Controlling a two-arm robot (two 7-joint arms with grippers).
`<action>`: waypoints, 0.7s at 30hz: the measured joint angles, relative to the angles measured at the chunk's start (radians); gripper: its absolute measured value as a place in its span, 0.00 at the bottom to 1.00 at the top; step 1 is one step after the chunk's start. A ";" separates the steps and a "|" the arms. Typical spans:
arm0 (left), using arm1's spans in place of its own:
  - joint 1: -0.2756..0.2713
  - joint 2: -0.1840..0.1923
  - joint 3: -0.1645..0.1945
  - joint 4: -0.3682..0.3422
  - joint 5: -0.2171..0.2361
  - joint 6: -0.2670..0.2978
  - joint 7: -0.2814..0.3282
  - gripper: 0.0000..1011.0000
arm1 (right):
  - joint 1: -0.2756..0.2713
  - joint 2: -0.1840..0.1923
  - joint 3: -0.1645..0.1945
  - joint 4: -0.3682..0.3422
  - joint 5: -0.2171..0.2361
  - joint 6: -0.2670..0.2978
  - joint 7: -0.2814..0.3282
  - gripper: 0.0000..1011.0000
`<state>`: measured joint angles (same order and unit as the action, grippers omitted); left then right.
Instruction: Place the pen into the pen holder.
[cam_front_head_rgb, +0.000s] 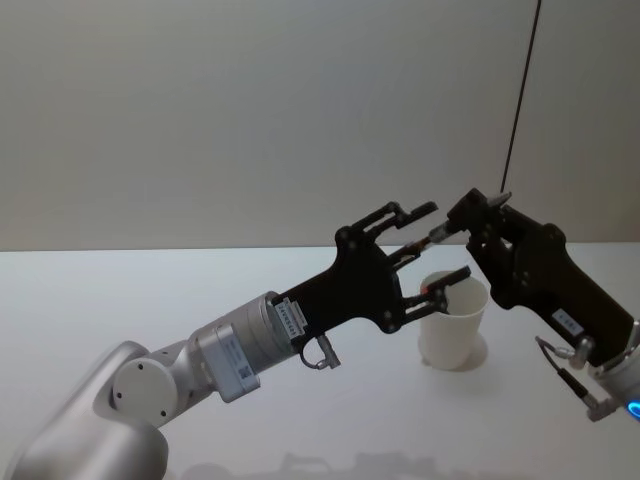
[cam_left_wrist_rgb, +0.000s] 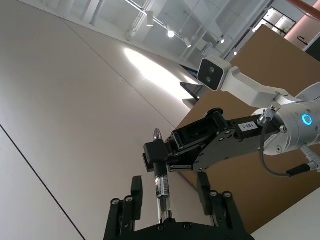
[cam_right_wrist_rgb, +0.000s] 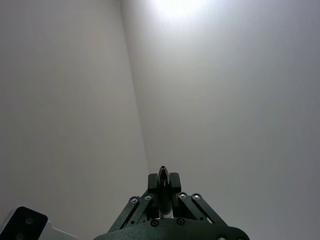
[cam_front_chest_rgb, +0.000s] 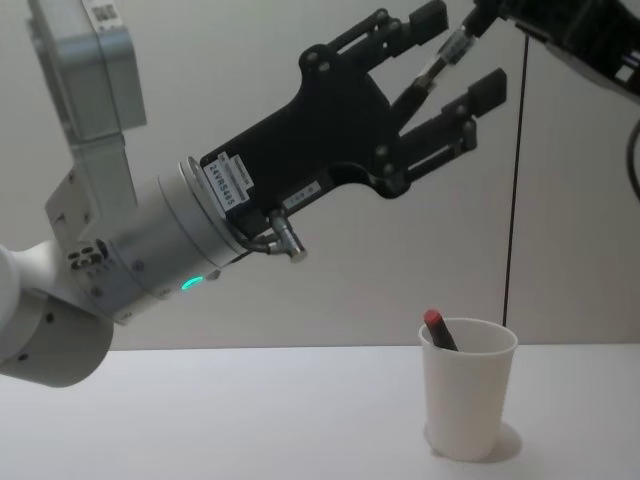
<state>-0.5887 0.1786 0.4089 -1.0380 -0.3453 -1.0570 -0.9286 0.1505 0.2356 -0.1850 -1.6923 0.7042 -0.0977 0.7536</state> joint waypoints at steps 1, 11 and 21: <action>0.000 0.000 0.000 0.000 0.000 0.000 0.000 0.67 | 0.001 0.000 -0.001 0.000 0.001 -0.001 -0.002 0.12; 0.000 0.000 0.000 0.000 0.000 0.000 0.000 0.95 | 0.009 0.002 -0.004 0.001 0.002 -0.013 -0.016 0.12; 0.000 0.000 0.000 0.000 0.000 0.000 0.000 0.99 | 0.014 0.011 0.002 0.000 -0.010 -0.045 -0.059 0.12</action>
<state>-0.5887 0.1786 0.4088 -1.0377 -0.3456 -1.0570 -0.9286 0.1649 0.2466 -0.1834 -1.6928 0.6947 -0.1422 0.6946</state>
